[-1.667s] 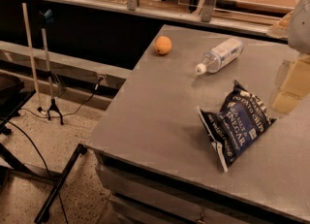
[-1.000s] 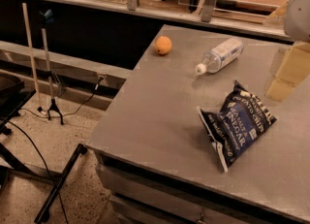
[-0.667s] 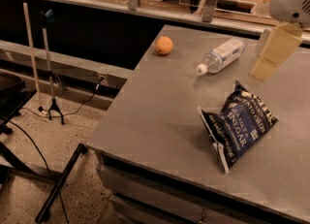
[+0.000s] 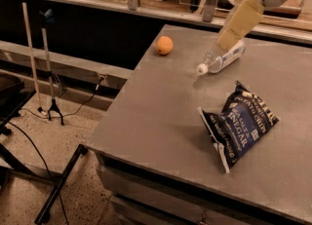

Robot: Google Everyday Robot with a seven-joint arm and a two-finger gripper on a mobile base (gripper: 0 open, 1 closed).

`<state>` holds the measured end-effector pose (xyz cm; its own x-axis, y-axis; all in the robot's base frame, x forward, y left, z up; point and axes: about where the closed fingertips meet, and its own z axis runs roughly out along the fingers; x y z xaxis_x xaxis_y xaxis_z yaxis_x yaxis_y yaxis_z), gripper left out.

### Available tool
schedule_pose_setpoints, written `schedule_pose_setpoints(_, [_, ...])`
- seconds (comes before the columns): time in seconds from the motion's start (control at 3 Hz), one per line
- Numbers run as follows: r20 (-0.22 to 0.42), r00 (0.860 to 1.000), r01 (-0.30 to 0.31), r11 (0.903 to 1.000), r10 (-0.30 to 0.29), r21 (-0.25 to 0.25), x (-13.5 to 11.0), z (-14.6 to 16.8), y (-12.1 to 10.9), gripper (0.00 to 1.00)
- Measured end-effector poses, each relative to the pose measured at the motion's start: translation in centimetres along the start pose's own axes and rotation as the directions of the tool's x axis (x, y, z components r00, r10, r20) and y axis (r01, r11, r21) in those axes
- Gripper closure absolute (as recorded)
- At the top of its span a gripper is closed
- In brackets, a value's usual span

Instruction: Pick orange

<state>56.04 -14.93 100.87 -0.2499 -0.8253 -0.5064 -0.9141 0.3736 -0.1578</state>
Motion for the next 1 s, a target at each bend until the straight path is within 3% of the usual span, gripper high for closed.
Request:
schedule_pose_setpoints(0.33, [0.068,0.996,-0.055,0.9959,0.05,0.073,-0.8,0.6,-1.5,0.0])
schedule_pose_setpoints(0.67, [0.098,0.994,-0.067,0.9918,0.057,0.109,-1.2,2.3,-2.4,0.0])
schedule_pose_setpoints(1.0, [0.101,0.993,-0.066,0.9914,0.055,0.113,-1.4,2.1,-2.5,0.0])
